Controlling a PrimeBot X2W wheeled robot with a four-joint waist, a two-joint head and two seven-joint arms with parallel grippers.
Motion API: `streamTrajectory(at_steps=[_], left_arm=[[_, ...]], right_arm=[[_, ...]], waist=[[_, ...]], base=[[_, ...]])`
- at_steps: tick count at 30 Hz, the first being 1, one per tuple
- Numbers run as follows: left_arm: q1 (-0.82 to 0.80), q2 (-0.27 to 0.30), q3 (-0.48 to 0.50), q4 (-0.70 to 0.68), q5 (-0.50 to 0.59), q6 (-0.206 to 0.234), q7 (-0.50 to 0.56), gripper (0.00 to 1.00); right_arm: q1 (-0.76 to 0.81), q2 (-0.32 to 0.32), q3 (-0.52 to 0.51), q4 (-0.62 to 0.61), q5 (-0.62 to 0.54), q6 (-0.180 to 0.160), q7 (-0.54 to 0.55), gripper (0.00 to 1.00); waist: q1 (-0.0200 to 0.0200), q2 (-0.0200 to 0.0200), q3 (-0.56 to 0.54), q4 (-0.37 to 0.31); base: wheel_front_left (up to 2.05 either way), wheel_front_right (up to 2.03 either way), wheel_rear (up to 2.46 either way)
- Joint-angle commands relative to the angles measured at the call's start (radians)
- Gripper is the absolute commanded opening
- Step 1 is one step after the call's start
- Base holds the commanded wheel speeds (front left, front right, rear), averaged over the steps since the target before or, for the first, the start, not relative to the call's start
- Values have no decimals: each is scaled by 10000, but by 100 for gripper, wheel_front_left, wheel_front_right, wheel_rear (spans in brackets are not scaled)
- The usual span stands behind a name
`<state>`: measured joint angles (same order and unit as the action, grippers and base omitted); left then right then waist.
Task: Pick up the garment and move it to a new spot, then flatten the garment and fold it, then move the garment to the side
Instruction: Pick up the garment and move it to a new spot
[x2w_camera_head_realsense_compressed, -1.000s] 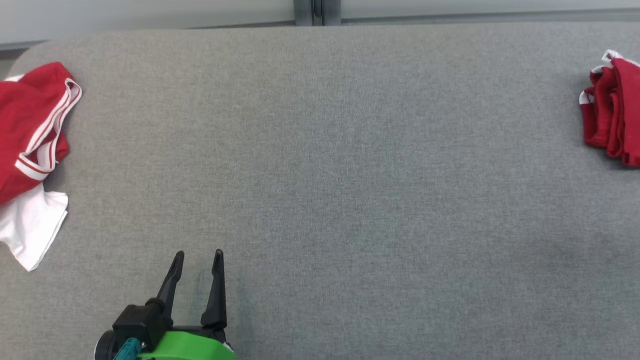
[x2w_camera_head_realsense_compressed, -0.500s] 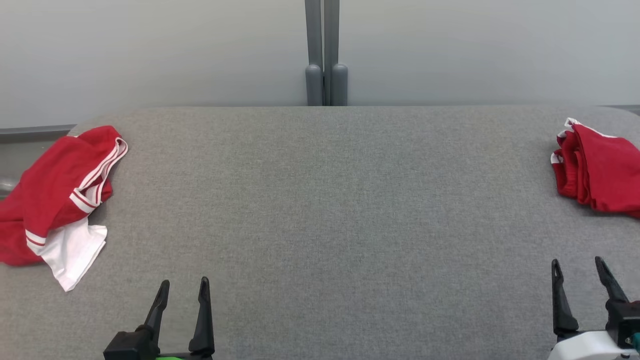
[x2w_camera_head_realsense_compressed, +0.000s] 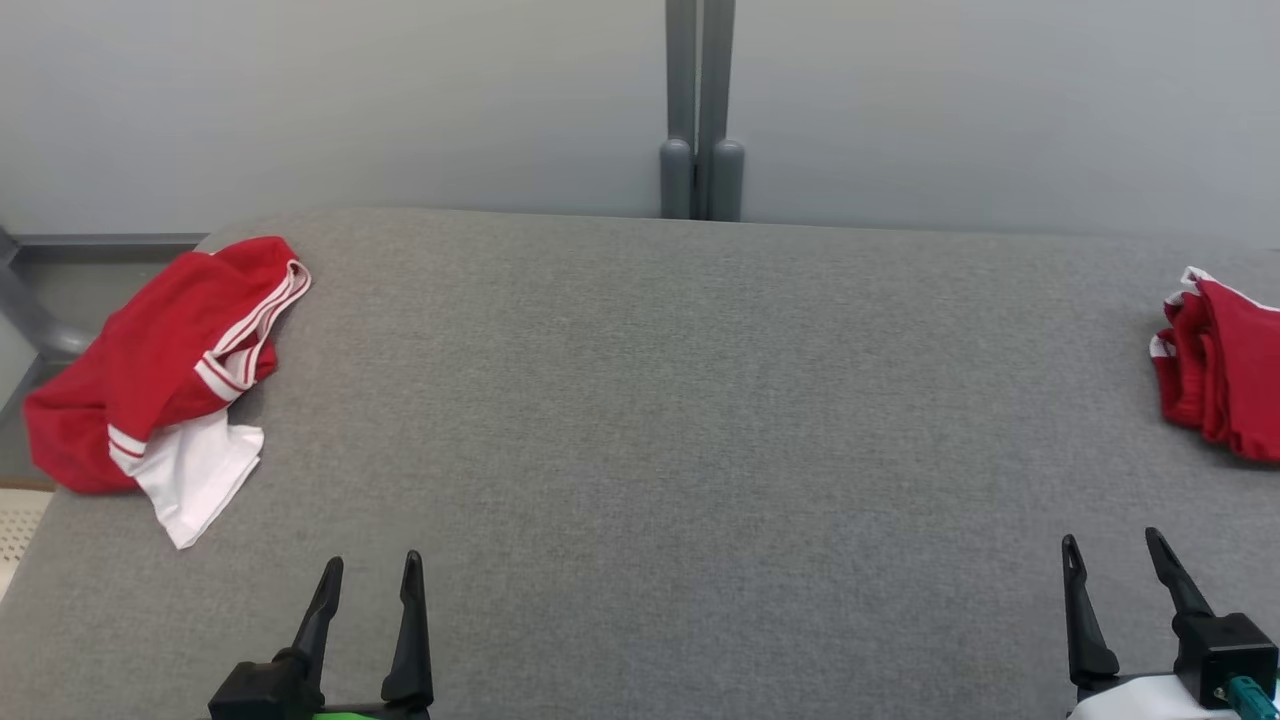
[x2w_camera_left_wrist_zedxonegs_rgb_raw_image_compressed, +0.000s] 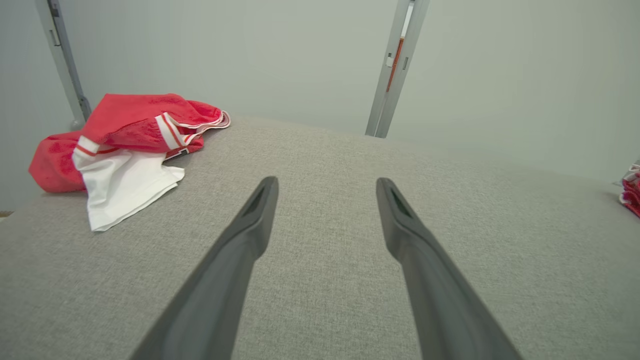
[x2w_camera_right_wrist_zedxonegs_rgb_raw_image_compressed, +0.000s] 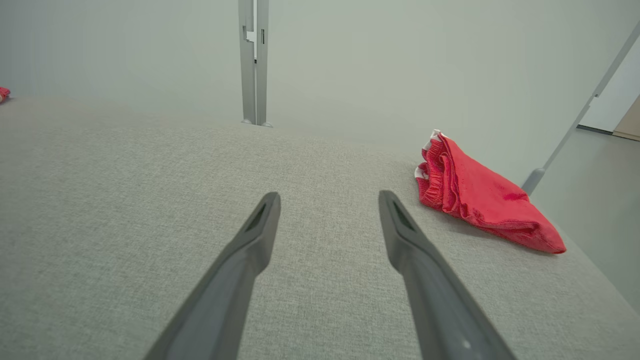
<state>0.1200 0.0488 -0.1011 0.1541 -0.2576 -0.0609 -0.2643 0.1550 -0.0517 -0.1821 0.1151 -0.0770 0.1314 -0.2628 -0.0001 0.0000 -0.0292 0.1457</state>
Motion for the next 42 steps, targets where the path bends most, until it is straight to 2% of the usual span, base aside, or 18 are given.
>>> streamTrajectory(at_steps=[1,8,13,18,22,29,31,33,35,42], left_arm=[[70,34,20,8,-59,69,-1,100],[427,31,420,-150,-170,200,-1,100],[428,26,669,-286,-241,131,-1,100],[-587,23,612,-78,-613,-105,-1,100],[-2411,50,925,974,-1183,-244,12,100],[-5546,961,1640,2928,-1926,-185,1324,100],[-6305,1100,1759,3536,-2348,-297,1826,100],[-7055,1471,1674,4291,-2321,-370,2294,100],[-7777,1495,1675,5045,-2649,-468,2604,100],[-9578,1660,1720,7643,-3250,-623,2548,100]], right_arm=[[52,1,47,-33,79,-15,-27,100],[-217,-11,960,226,470,-15,-27,100],[-413,-35,1147,209,475,-15,-27,100],[-848,-317,1148,150,429,-16,-28,100],[-1760,-854,998,-149,255,-15,-28,100],[-2935,-1595,613,-348,33,-15,-28,100],[-3128,-1730,516,-406,17,-15,-28,100],[-3315,-1836,474,-483,-35,-15,-28,100],[-3422,-1908,477,-558,-74,-15,-28,100],[-3453,-2309,554,-536,-115,-16,4,100]], waist=[[1,0,-53,897],[1,0,-51,2679],[1,0,226,3138],[1,0,1317,3012],[1,0,3256,2567],[1,0,5604,2144],[1,0,6022,2093],[1,0,6344,2062],[1,0,6610,2045],[1,0,7023,2127]], base=[[0,0,0],[0,0,0],[0,0,0],[0,0,0],[0,0,0],[0,0,0],[0,0,0],[0,0,0],[0,0,0],[0,0,0]])
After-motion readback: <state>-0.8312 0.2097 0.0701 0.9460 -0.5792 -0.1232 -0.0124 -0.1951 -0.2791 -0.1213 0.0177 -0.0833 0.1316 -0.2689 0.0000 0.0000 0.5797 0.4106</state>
